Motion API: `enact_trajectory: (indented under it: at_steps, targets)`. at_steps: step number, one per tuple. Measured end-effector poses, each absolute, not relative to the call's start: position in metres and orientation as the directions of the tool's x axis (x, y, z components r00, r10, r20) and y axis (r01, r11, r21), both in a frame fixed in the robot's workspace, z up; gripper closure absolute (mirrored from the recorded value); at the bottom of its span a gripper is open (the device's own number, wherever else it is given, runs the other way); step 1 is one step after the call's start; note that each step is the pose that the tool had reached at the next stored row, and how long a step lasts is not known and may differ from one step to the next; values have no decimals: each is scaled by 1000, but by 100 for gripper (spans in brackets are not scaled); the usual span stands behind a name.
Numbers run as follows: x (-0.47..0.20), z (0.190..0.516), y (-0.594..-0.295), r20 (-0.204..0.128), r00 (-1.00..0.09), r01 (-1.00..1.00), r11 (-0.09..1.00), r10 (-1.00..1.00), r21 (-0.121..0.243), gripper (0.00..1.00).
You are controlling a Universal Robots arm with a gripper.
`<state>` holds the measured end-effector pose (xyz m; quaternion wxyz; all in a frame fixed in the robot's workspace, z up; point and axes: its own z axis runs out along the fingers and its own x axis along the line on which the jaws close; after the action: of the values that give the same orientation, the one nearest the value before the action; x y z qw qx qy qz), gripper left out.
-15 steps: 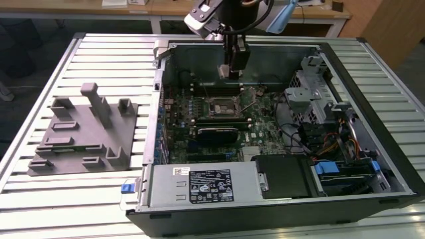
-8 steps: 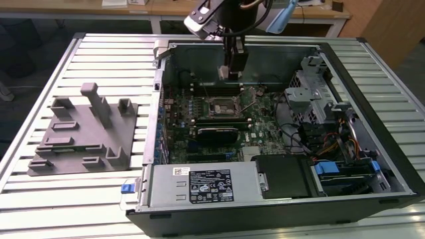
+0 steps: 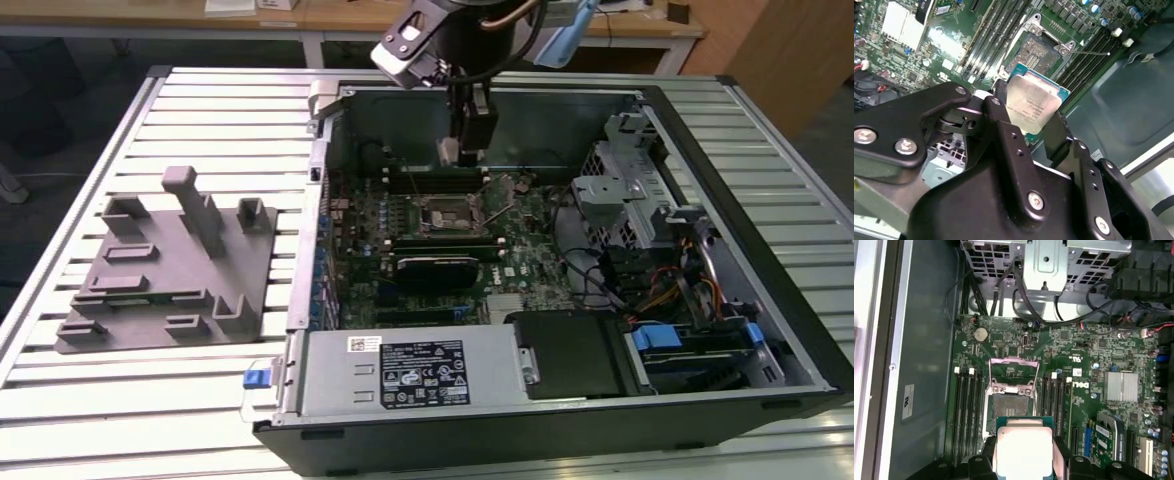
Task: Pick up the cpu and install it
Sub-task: 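Place the cpu into insertion slot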
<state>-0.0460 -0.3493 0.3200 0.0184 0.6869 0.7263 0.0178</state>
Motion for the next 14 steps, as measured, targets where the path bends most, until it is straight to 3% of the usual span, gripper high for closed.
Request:
enact_trajectory:
  at_steps: [14]
  targets:
    - [-46,297,-347,-2,-67,996,67,998,51,47]
